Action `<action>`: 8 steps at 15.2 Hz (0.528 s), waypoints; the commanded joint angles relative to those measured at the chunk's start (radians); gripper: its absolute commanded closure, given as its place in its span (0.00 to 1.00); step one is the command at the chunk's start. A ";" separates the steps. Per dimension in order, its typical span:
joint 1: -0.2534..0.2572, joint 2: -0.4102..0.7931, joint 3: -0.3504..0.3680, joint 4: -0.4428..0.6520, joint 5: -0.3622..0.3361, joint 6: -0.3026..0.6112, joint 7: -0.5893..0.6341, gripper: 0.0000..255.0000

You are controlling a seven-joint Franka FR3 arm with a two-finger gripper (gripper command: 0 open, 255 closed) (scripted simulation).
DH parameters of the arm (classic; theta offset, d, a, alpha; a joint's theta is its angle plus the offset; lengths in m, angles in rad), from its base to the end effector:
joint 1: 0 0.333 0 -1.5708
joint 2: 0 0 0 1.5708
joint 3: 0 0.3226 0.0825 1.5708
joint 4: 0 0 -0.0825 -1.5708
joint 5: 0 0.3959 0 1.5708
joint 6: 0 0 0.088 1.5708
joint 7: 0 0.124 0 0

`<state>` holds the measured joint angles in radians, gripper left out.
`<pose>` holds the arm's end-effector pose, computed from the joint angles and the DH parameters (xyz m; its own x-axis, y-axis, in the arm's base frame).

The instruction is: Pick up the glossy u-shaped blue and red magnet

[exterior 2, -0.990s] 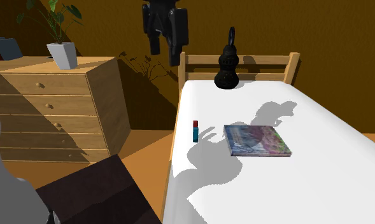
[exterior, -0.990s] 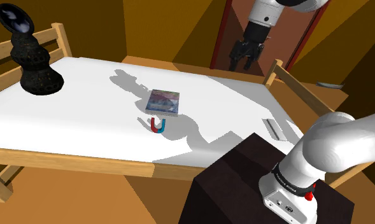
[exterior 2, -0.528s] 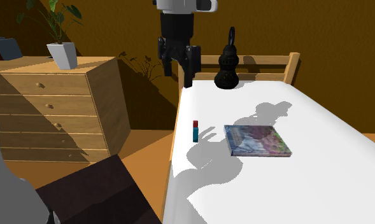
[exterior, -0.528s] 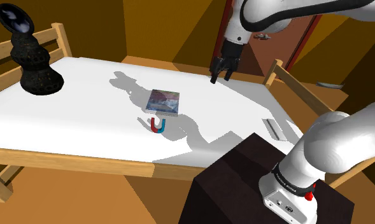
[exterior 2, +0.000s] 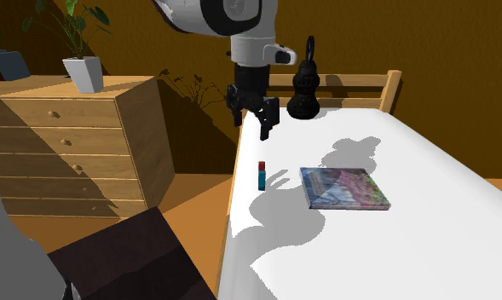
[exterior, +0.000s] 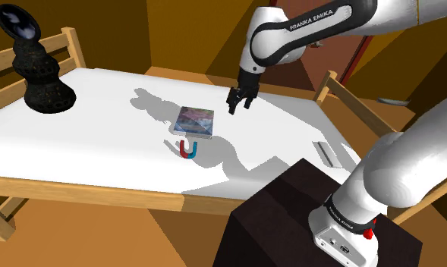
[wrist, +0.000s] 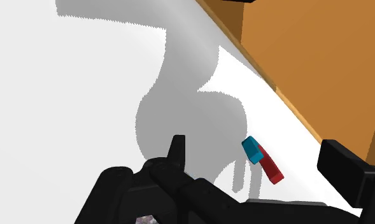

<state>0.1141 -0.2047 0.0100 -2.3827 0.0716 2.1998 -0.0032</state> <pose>0.4741 0.0626 0.3855 0.9962 0.0849 0.0208 0.0860 -0.9947 -0.0567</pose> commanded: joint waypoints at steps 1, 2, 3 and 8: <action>0.007 0.068 0.005 0.013 -0.003 0.054 -0.014 0.00; 0.011 0.106 0.010 0.026 -0.005 0.077 -0.018 0.00; 0.014 0.143 0.014 0.040 -0.007 0.100 -0.021 0.00; 0.034 0.332 0.032 0.125 -0.026 0.198 -0.034 0.00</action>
<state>0.1422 0.0948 0.0370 -2.2720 0.0500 2.3810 -0.0382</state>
